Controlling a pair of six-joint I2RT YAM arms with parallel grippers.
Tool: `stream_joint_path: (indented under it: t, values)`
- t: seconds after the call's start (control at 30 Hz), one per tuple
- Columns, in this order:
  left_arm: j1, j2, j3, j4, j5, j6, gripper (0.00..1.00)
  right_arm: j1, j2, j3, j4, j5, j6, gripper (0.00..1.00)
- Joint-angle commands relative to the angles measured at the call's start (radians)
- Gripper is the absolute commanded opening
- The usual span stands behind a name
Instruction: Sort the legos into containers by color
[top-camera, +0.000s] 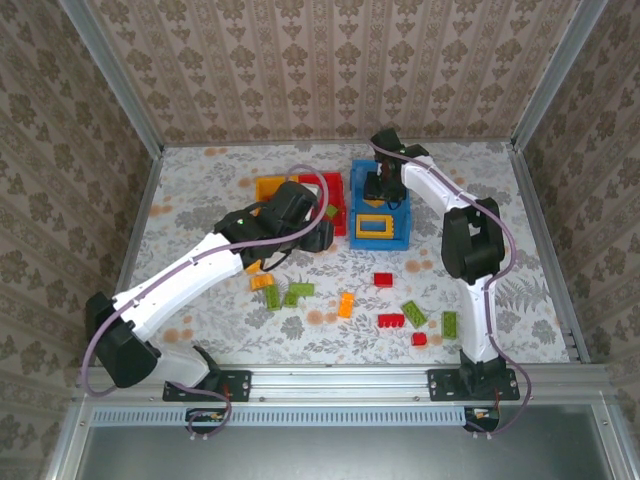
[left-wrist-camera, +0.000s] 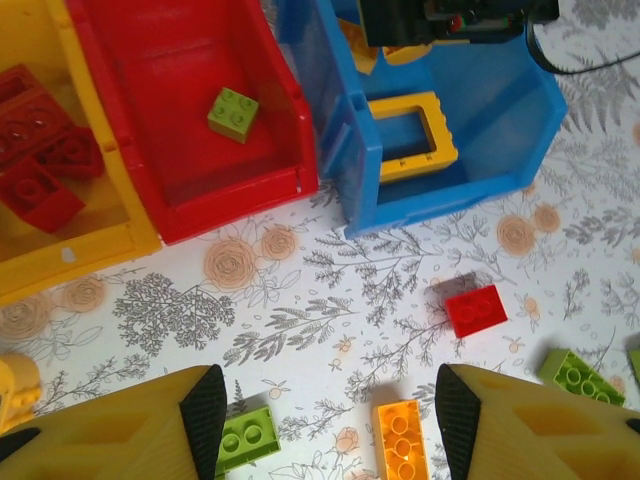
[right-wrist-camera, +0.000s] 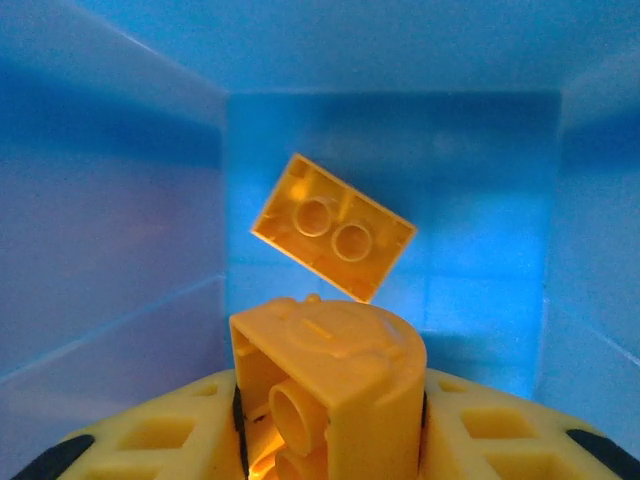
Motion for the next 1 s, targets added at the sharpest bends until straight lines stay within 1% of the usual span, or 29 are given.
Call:
stream_joint_path:
  t: [0.0, 0.2, 0.3, 0.4, 0.5, 0.63, 0.7, 0.73, 0.77, 0.8, 0.87, 0.97]
  values:
    - [-0.009, 0.03, 0.001, 0.019, 0.08, 0.054, 0.6, 0.006, 0.008, 0.052, -0.052, -0.037, 0.018, 0.5]
    - [-0.047, 0.095, -0.029, 0.041, 0.154, 0.121, 0.62, 0.015, -0.039, 0.059, -0.053, -0.025, 0.002, 0.61]
    - [-0.073, 0.137, -0.024, 0.063, 0.209, 0.167, 0.64, 0.016, -0.088, 0.064, -0.067, -0.01, 0.002, 0.61]
    - [-0.108, 0.199, 0.004, 0.068, 0.242, 0.227, 0.67, 0.016, -0.185, 0.011, -0.053, 0.017, 0.011, 0.6]
    - [-0.156, 0.29, 0.058, 0.064, 0.245, 0.324, 0.7, 0.015, -0.334, -0.12, -0.007, 0.044, 0.009, 0.6]
    - [-0.207, 0.414, 0.113, 0.096, 0.219, 0.483, 0.73, 0.006, -0.602, -0.414, 0.094, 0.032, 0.028, 0.64]
    - [-0.22, 0.427, 0.076, 0.204, 0.234, 0.583, 0.74, -0.003, -0.747, -0.56, 0.128, 0.013, 0.05, 0.66]
    - [-0.222, 0.416, 0.024, 0.294, 0.247, 0.635, 0.75, -0.007, -0.827, -0.631, 0.131, 0.007, 0.064, 0.67]
    - [-0.22, 0.408, -0.023, 0.375, 0.251, 0.662, 0.78, -0.013, -0.904, -0.693, 0.127, -0.003, 0.08, 0.68]
    - [-0.213, 0.413, -0.048, 0.421, 0.253, 0.675, 0.79, -0.02, -0.96, -0.745, 0.117, -0.016, 0.096, 0.68]
    - [-0.198, 0.446, -0.052, 0.452, 0.288, 0.715, 0.79, -0.036, -1.09, -0.837, 0.073, -0.043, 0.134, 0.69]
    - [-0.205, 0.473, -0.085, 0.532, 0.285, 0.818, 0.82, -0.052, -1.224, -0.914, -0.022, -0.065, 0.15, 0.69]
